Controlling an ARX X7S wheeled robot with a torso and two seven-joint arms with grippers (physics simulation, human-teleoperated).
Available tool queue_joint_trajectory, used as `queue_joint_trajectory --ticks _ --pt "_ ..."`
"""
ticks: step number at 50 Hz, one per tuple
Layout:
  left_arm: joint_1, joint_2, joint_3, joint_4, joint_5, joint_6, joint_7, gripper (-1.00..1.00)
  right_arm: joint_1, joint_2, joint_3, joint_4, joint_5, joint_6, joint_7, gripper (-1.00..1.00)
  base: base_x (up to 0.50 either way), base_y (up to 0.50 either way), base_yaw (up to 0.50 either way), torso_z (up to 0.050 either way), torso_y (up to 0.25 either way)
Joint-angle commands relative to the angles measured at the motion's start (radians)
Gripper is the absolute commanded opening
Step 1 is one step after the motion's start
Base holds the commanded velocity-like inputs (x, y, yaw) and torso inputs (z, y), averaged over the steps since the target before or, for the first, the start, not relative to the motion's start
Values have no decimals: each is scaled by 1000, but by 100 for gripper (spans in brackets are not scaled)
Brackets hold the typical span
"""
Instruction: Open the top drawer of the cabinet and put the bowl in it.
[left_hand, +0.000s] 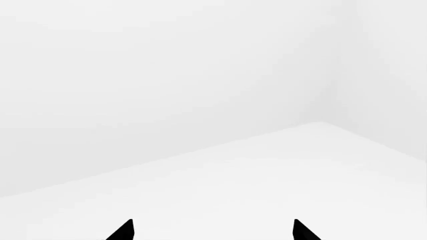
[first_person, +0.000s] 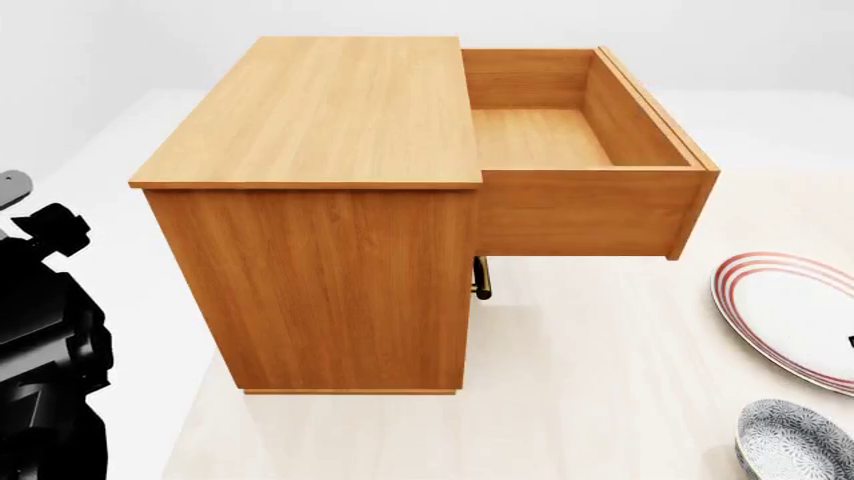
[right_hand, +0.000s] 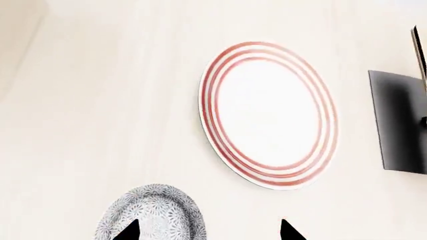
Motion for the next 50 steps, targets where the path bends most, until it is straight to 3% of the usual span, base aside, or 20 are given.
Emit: queue_joint_trajectory --ticks 1,27,39,50 --pt "1 1 -1 0 0 0 -1 100 -90 99 -101 -83 36 -51 -27 100 0 0 0 0 0" --pt "6 3 -2 0 0 3 -3 100 -245 42 -162 69 60 -225 46 100 0 0 0 0 0" --pt "5 2 -2 0 0 2 -2 100 -308 -52 -125 279 130 -338 191 100 0 0 0 0 0" --pt "6 2 -3 0 1 2 -3 100 -353 -92 -144 318 125 -372 185 100 0 0 0 0 0"
